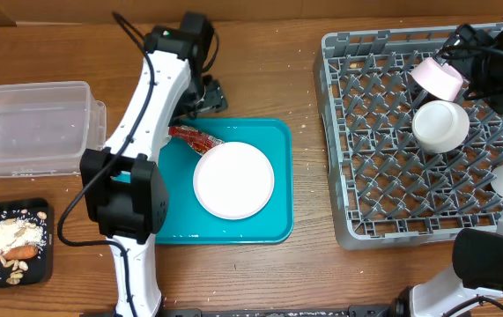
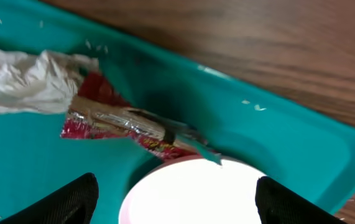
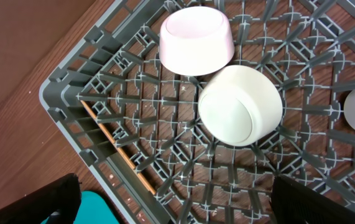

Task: Sort waste into correct bins and load items into the dishwasher
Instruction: 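Grasp the red wrapper on the tray with the left gripper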

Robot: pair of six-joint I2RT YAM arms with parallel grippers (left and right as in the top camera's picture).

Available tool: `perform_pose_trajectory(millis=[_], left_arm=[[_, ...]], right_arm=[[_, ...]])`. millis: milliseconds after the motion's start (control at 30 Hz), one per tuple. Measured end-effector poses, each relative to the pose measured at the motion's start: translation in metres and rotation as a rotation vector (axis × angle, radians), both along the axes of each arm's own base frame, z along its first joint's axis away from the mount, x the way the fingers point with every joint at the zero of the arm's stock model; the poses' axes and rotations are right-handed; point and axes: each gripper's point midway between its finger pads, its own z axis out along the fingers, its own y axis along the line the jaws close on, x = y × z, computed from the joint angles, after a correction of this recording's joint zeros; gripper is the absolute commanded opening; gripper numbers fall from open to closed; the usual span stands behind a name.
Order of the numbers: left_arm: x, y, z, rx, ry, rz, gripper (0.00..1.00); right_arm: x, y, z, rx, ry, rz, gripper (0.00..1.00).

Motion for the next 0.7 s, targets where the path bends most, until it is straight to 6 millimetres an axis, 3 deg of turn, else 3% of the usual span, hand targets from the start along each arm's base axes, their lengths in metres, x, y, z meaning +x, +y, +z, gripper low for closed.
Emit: perform_pose_trajectory(millis=[367,700], left_arm=[[-0.019,-0.008,-0.059,-0.022,0.072,0.111,0.79],[-0.002,0.012,-0.064,-0.019,0.024,0.222,0.76]], right_arm=[[0.0,0.0,0.0,0.0,0.0,0.0,1.0],[0.0,0.0,0.0,0.0,0.0,0.001,1.0]])
